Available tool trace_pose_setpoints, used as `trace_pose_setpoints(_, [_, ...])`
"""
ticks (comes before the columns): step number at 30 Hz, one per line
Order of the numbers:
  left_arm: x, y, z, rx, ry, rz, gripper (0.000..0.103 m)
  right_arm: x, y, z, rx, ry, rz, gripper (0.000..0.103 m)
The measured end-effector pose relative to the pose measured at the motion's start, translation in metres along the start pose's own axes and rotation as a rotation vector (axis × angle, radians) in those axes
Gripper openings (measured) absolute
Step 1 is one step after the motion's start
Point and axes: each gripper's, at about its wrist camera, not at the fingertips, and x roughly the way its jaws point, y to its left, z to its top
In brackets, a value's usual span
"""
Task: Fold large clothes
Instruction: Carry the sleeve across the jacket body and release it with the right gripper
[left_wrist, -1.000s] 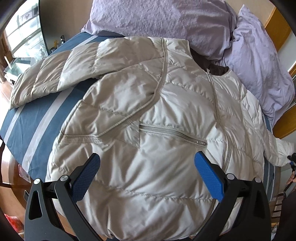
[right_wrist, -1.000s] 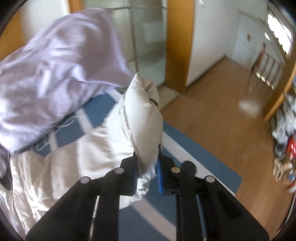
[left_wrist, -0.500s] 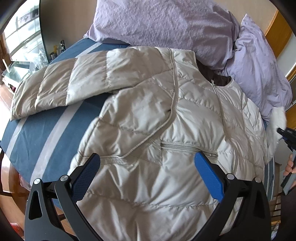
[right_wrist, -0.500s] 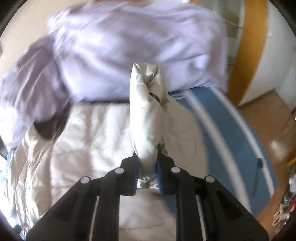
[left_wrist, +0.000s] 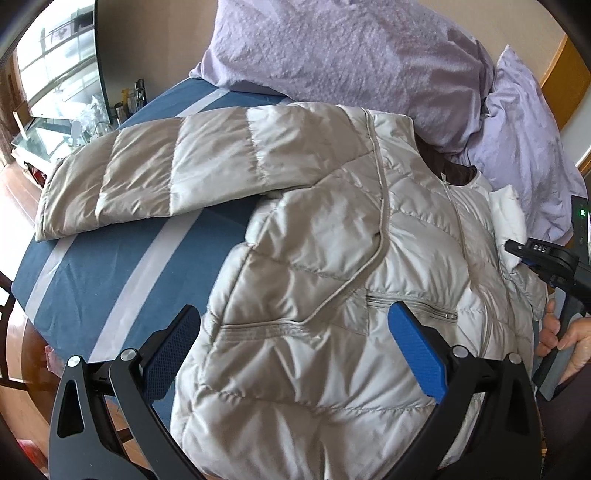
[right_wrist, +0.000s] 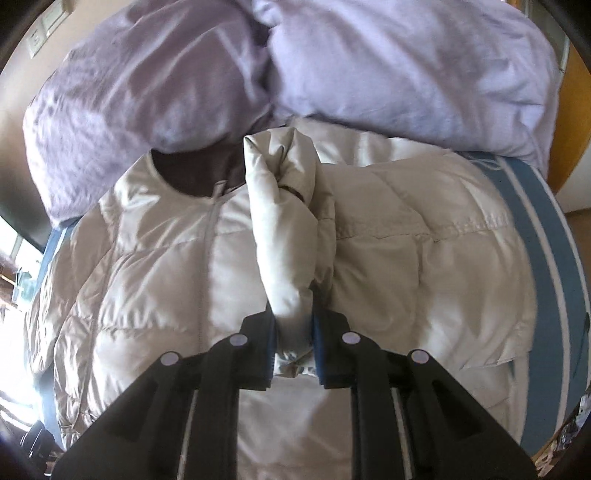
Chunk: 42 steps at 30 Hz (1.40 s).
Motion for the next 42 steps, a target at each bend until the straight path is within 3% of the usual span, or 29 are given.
trace_pose_setpoints(12, [-0.001, 0.009, 0.003, -0.009, -0.001, -0.002, 0.102, 0.016, 0.051, -0.014, -0.041, 0.058, 0.074, 0.019])
trace_pose_setpoints(18, [0.000, 0.008, 0.004, -0.006, -0.001, 0.000, 0.102, 0.023, 0.065, -0.023, -0.075, 0.085, 0.093, 0.034])
trace_pose_setpoints(20, [0.000, 0.008, 0.005, -0.005, 0.000, 0.000, 0.102, 0.019, 0.068, -0.023, -0.079, 0.081, 0.120, 0.046])
trace_pose_setpoints(26, [0.000, 0.006, 0.005, 0.000, -0.003, -0.002, 0.102, -0.005, 0.067, -0.011, -0.060, 0.035, 0.184, 0.048])
trace_pose_setpoints(31, [0.000, 0.008, 0.004, -0.007, -0.001, -0.001, 0.102, -0.015, 0.040, 0.005, 0.002, -0.036, 0.118, 0.053])
trace_pose_setpoints(35, [0.000, 0.011, 0.003, -0.013, 0.002, 0.002, 0.102, -0.007, 0.012, 0.010, 0.054, -0.065, -0.022, 0.060])
trace_pose_setpoints(37, [0.001, 0.013, 0.003, -0.015, 0.004, 0.005, 0.102, 0.002, 0.004, 0.010, 0.073, -0.058, -0.062, 0.063])
trace_pose_setpoints(42, [0.002, 0.017, 0.003, -0.018, 0.010, 0.016, 0.102, 0.019, 0.009, 0.004, 0.058, -0.011, -0.070, 0.066])
